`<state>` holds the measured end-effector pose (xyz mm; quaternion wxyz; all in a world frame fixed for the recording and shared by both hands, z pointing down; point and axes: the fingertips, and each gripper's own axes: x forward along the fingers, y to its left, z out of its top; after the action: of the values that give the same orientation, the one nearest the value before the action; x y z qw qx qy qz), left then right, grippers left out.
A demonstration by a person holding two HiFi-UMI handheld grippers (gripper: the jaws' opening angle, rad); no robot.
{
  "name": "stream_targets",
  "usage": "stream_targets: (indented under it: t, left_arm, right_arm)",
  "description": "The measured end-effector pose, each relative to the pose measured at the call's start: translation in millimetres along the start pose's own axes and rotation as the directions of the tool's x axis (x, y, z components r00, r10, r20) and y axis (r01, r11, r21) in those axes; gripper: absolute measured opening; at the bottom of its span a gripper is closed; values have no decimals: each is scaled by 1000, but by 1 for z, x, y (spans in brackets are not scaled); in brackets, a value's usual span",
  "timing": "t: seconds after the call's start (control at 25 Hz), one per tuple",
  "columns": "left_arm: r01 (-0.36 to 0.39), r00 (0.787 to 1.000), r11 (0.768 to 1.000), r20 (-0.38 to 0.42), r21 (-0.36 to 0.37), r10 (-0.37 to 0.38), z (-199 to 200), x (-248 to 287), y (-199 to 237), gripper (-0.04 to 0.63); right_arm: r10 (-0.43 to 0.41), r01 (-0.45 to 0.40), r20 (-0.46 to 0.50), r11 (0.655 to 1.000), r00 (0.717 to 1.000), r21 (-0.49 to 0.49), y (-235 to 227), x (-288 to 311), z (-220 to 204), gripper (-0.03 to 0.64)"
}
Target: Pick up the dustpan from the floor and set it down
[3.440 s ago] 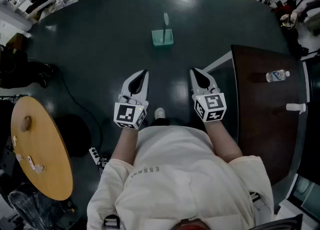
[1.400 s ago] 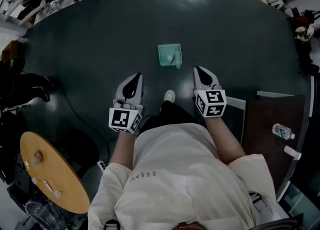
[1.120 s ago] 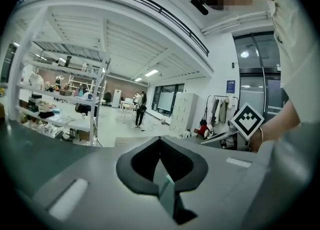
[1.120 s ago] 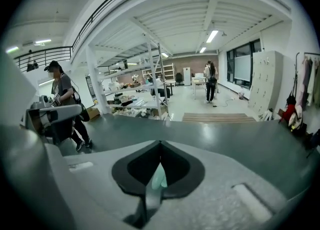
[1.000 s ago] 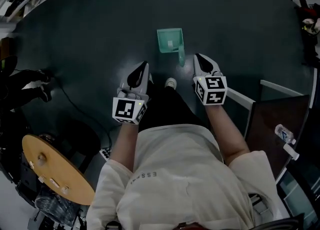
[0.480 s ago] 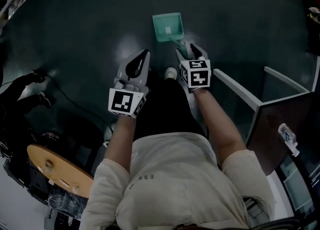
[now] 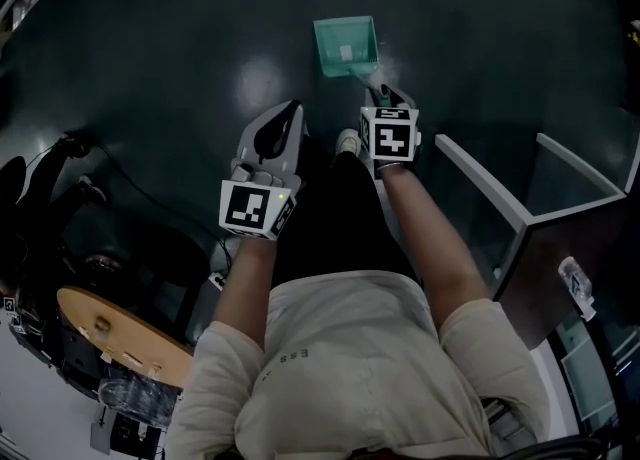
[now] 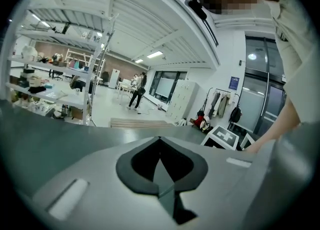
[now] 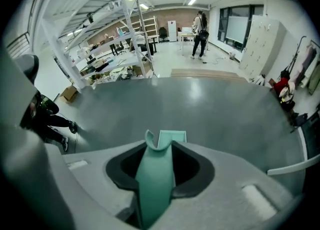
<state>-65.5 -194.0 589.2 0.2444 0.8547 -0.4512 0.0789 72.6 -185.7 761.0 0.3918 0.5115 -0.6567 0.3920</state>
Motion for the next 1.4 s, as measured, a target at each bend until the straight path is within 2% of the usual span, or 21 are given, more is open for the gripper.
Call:
stream_targets:
  t: [0.28,0.4,0.52,0.72,0.88,1.2,1.4]
  left_arm:
    - [-37,999,999,-5,-17,37,13,-9,23,14]
    - [-46,999,999,17,-17,46,27,-12,23,14]
    - [-25,999,1000,41,3,25,45,-15,12,14]
    - [11,998,999,59,41,-13,74,-31,-20,14]
    - [40,995,994,88,100,-49,102,-37,-47,14]
    - [26,981,989,188,146,-53,156,-59,-82,14]
    - [22,972,980,226,198,-67,177,-72,-104,14]
  right_arm:
    - [-86,86,-3,996,996,14,-18,-7,5,71]
    - [-82,82,-8,996,997,25,-23,-24,13,71]
    - [-72,72,6,997,997,16,-23,-53,21,71]
    - [-68,68,83,998,994,4,-23,-119,27,70]
    - [-69,69,155,998,986,8,-35,-170,39,71]
    - [-80,83,287,997,955,1,-57,-261,52,71]
    - [-79,101,348,994,934,-46,-64,-291,51,71]
